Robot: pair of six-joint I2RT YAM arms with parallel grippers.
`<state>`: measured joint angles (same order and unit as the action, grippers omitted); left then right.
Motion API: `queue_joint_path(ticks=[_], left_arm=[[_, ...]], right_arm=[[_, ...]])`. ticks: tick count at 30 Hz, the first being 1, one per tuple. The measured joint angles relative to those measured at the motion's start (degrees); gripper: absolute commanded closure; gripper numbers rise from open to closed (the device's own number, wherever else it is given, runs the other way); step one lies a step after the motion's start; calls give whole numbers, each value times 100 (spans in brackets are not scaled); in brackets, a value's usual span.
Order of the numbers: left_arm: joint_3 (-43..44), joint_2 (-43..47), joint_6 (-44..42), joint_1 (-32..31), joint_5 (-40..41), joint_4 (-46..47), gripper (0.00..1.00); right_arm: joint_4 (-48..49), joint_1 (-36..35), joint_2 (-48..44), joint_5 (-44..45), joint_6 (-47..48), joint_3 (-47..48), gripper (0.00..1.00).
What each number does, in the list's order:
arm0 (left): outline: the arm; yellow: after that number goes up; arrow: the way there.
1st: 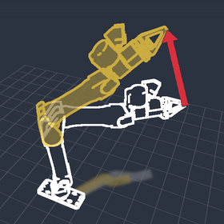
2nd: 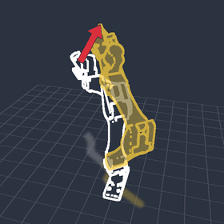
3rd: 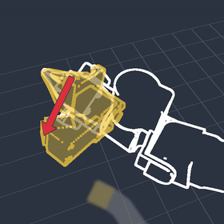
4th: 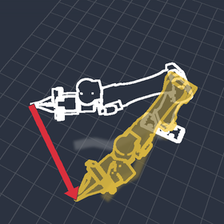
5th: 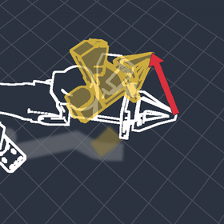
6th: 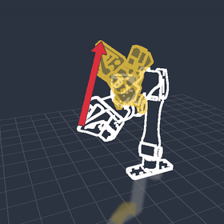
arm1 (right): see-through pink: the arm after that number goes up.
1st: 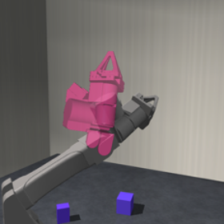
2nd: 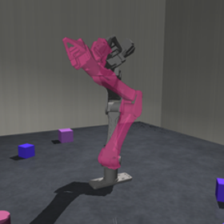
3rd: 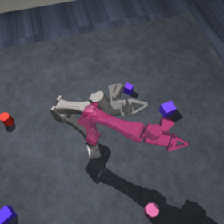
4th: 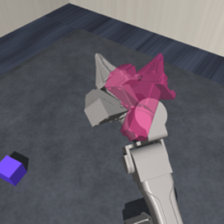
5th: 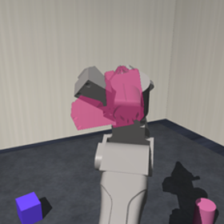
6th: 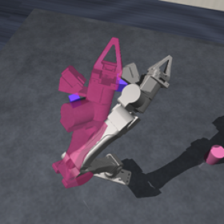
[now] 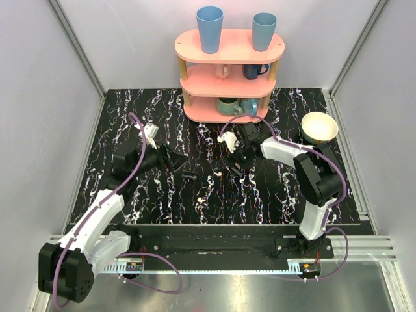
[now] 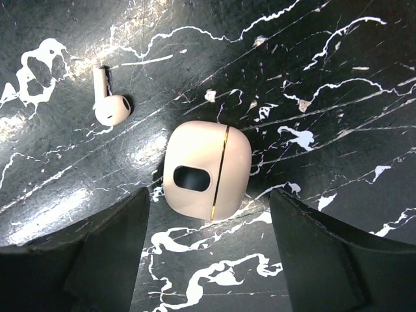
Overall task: Insert the wireless bluetooth earbuds into the charging case
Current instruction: Pick up the charging case from the center of the board.
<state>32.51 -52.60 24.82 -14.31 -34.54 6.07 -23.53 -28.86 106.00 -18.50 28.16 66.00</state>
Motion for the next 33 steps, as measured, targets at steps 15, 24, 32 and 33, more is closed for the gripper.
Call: queue_joint_path(ticks=[15,24,32,33], left_arm=[[-31,0,-2,-7,2,-20,21],[-31,-2,0,-7,4,-44,21],[-28,-2,0,-11,96,-122,16],[-28,-2,0,-11,105,-155,15]], right_arm=[[-83,0,4,-31,-358,48,19],[-79,0,4,-63,-391,48,19],[33,0,-9,-212,-450,31,20],[48,0,-17,-216,-457,31,20]])
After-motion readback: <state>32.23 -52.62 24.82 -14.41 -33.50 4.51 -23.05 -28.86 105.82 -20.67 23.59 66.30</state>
